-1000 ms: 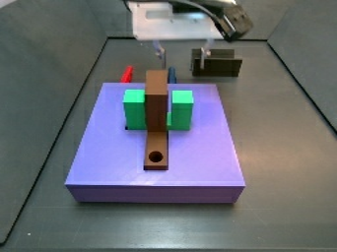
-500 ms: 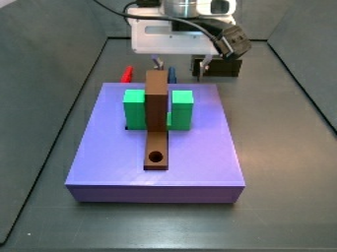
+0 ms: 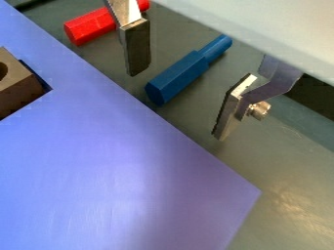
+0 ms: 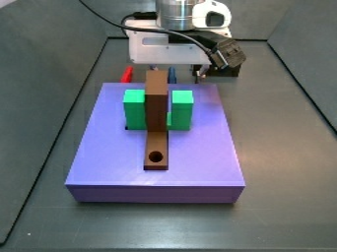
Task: Pick up the blue object. Move up. Place the blue object on the fixture. Regrasp the blue object. Move to above the board. Insert the blue object.
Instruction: Pick up the blue object.
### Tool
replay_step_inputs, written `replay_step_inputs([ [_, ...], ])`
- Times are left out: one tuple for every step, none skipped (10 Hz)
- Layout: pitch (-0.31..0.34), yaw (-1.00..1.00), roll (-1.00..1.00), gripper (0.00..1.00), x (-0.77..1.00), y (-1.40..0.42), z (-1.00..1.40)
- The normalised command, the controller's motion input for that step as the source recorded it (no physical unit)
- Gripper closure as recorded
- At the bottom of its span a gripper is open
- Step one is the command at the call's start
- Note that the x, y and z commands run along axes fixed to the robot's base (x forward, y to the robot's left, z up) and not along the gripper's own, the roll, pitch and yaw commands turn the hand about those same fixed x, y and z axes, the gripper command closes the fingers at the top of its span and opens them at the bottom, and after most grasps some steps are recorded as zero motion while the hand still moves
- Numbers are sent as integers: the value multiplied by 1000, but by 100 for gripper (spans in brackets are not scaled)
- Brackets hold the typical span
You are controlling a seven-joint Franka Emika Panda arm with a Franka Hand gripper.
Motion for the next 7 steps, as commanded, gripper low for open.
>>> replay_step_inputs([
  [-50, 0, 37, 0, -174, 54, -60],
  [-60, 0, 33, 0, -140, 17, -117],
  [-67, 0, 47, 0, -180, 9, -126],
  [-34, 0, 39, 0, -77, 37, -94],
  [-43, 0, 30, 0, -89, 0, -69],
  [-66, 0, 11, 0, -77, 0, -97],
  [-61, 0, 0, 0, -31, 0, -111],
])
